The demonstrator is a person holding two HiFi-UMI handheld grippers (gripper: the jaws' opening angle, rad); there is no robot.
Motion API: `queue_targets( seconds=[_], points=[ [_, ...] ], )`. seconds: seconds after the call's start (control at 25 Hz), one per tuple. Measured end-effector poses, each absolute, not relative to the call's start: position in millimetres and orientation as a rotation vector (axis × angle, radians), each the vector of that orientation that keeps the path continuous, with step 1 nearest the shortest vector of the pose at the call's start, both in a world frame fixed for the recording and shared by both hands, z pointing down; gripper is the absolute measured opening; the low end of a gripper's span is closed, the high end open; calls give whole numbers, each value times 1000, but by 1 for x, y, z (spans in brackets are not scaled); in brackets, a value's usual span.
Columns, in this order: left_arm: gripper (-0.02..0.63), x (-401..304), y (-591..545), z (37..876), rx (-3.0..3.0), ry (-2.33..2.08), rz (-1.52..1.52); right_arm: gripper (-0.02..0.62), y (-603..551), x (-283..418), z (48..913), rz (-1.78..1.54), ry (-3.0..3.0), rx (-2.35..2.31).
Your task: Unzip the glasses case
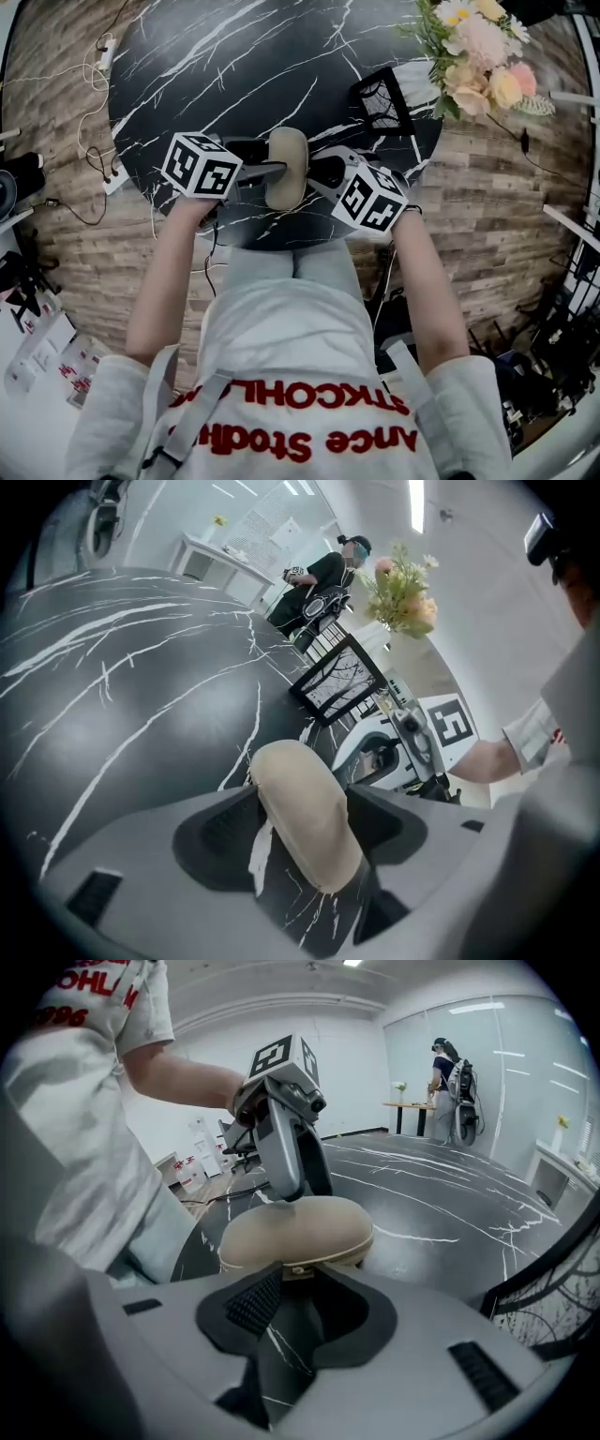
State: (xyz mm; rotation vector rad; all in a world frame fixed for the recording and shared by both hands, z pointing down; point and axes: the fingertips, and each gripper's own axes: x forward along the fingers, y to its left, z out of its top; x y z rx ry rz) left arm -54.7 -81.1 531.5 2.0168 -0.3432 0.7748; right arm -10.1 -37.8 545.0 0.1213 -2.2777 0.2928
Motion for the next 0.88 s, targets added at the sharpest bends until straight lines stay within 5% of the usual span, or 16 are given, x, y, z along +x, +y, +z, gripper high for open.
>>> queue_targets(
  seconds=[0.88],
  points=[
    [295,-46,-81,550,1849,-429,625,37,5,-19,546,340,-2291,223]
  ],
)
